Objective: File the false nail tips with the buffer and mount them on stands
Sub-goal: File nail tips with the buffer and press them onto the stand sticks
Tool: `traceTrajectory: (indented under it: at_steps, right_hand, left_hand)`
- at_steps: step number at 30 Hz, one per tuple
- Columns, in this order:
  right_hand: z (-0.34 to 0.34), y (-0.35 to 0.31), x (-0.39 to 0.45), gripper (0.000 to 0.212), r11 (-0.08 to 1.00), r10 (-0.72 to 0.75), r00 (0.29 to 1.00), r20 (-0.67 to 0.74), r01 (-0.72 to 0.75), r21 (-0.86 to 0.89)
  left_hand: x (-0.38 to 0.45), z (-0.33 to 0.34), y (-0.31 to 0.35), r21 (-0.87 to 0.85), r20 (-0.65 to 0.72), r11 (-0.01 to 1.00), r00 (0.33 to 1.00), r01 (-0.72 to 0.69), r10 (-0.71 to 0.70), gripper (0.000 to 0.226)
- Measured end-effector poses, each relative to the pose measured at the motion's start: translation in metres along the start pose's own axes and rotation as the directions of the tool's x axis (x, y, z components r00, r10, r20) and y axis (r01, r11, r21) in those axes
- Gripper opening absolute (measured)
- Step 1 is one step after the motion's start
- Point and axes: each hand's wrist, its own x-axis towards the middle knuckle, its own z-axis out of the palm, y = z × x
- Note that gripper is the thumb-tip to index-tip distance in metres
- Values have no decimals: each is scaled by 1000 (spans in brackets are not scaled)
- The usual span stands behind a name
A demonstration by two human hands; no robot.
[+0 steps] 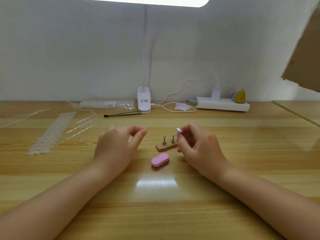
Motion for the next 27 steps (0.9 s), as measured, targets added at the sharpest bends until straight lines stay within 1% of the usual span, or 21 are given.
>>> traceTrajectory:
  at_steps: [2,3,5,7,11,15,17,19,21,23,24,25,26,27]
  right_hand:
    - [-5,3,4,3,987,150,988,-24,-149,63]
    - [-6,5,5,4,975,208,978,-31,-205,90]
    - [-9,7,9,4,956,281,959,-39,-277,92]
    - [-9,11,11,7,956,294,955,-46,-294,4]
    - [-7,17,12,14,941,303,953,-2,-300,-159]
    - [-3,16,13,18,910,293,955,41,-266,-317]
    - [-3,15,13,19,896,284,957,54,-245,-370]
    - [-4,13,11,18,895,263,963,51,-224,-386]
    - [-6,9,8,19,912,220,975,4,-204,-357]
    - [-8,5,6,28,938,172,983,-57,-181,-294]
    - [-8,2,6,30,959,166,984,-66,-177,-222]
    - [-8,-1,6,30,976,185,981,-52,-190,-107]
    - [-7,-5,5,29,974,223,975,-13,-222,36]
    - [-7,-9,4,26,947,267,963,41,-270,177]
  left_hand:
    - [7,1,-14,228,-6,969,995,95,-96,33]
    - [9,3,-19,304,13,944,990,127,-137,40]
    - [11,7,-25,384,60,909,978,164,-201,48]
    - [12,12,-27,424,88,891,972,162,-219,46]
    - [11,13,-29,432,91,891,977,137,-194,38]
    - [12,13,-28,407,74,902,979,143,-189,37]
    - [11,11,-27,373,52,916,982,148,-180,38]
    - [10,9,-25,297,17,946,990,131,-142,40]
    - [8,7,-20,186,-17,979,997,80,-78,41]
    - [6,5,-13,80,-49,997,999,-6,10,44]
    - [4,5,-8,44,-63,997,996,-56,59,46]
    - [2,5,-3,24,-76,994,992,-104,105,49]
    - [-1,5,2,19,-85,989,985,-148,149,51]
    - [-4,6,5,26,-88,982,978,-187,189,54]
